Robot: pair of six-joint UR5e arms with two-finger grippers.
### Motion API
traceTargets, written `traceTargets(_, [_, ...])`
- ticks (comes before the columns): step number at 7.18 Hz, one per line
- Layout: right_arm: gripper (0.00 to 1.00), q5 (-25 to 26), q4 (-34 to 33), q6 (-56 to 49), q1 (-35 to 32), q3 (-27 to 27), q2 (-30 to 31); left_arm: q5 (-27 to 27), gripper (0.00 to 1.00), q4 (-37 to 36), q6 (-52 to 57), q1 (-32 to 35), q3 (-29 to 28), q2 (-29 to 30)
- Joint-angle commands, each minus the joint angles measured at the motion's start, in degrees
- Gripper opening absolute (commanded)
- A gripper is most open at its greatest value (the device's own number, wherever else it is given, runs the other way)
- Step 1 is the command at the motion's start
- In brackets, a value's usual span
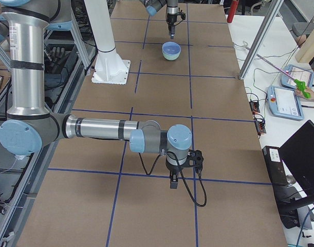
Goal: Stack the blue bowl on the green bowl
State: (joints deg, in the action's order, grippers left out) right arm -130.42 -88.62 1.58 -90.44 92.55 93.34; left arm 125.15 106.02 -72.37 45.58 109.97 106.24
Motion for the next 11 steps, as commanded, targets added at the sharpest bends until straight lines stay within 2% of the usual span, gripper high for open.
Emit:
traceTargets(1, [1.00,0.08,0.02,0.00,0.00,0.00,0.00,0.18,1.00,-0.55,10.16,9.03,2.87,-2.15])
traceTargets(2, [1.00,0.08,0.03,0.00,0.00,0.00,0.00,0.27,1.00,-0.55,20.67,15.26,3.14,-4.52])
traceTargets(5, [1.00,0.08,0.02,0.00,0.00,0.00,0.00,0.45,1.00,-0.73,43.47,23.55,3.15,-14.10])
traceTargets(7, [1.00,0.08,-0.06,0.00,0.00,0.00,0.00,0.53,1.00,-0.90,52.12,29.11,0.53,-18.86])
traceTargets(8, [1.00,0.00,0.02,0.00,0.00,0.00,0.00,0.62,1.00,-0.90,52.32,31.21,-2.71,-19.48])
traceTargets(9, [1.00,0.00,0.03,0.00,0.00,0.00,0.00,3.75,1.00,-0.73,52.94,34.98,-5.53,-21.75])
traceTargets(10, [1.00,0.08,0.03,0.00,0.00,0.00,0.00,10.92,1.00,-1.16,59.82,38.15,-9.12,-22.90])
traceTargets(11, [1.00,0.08,-0.06,0.00,0.00,0.00,0.00,11.86,1.00,-1.86,65.37,41.22,-10.64,-24.83])
